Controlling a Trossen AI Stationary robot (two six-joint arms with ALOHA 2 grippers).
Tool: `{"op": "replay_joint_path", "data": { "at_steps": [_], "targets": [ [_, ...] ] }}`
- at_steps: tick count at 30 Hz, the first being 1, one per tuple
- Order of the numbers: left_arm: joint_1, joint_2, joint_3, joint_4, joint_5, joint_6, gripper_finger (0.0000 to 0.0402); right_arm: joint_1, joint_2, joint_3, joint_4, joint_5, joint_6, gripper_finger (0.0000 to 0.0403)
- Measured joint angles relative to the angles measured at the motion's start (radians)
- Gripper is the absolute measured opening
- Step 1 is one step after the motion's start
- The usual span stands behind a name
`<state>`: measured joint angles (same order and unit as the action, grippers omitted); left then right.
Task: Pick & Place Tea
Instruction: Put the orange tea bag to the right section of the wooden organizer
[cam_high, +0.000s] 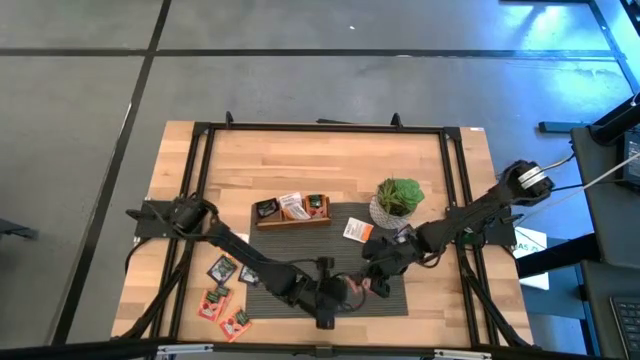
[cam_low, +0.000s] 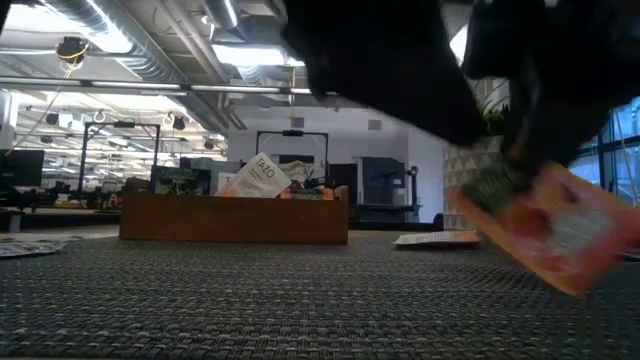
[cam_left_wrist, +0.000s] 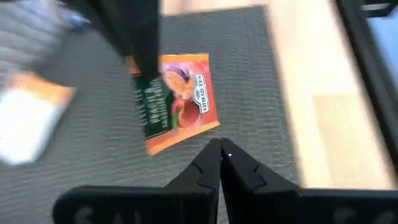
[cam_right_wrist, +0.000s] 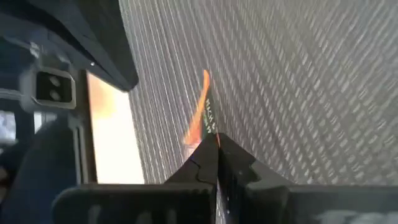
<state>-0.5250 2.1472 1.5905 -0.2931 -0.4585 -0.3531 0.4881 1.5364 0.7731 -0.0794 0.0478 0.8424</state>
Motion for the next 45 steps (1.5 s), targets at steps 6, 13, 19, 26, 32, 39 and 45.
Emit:
{"op": "replay_joint_path", "data": {
  "at_steps": [6,13,19,26,32,39,45],
  "targets": [
    [-0.069,-0.103,-0.095,0.056,-0.12,0.025,0.0003,0.0,-0.083,0.001,0.09,0.097,-0.101,0.0004],
    [-0.075,-0.111,-0.267,0.524,0.229,0.09,0.0003,-0.039,-0.087,0.005,0.277,0.102,-0.249,0.0004],
    [-0.072,-0.18,-0.423,0.689,0.237,0.106,0.0003,-0.06,-0.08,0.077,0.281,0.115,-0.367,0.0003],
    [-0.078,-0.303,-0.64,0.973,0.315,0.227,0.0004,-0.062,-0.08,0.134,0.285,0.225,-0.458,0.0003],
    [-0.083,-0.449,-0.783,1.037,0.296,0.304,0.0004,-0.097,-0.079,0.139,0.316,0.249,-0.463,0.0003],
    [-0.084,-0.563,-0.87,0.984,0.274,0.296,0.0008,-0.156,-0.049,0.14,0.437,0.25,-0.535,0.0003],
    [-0.096,-0.598,-0.96,1.13,0.404,0.293,0.0006,-0.213,0.055,0.139,0.576,0.248,-0.631,0.0003]
  ]
}}
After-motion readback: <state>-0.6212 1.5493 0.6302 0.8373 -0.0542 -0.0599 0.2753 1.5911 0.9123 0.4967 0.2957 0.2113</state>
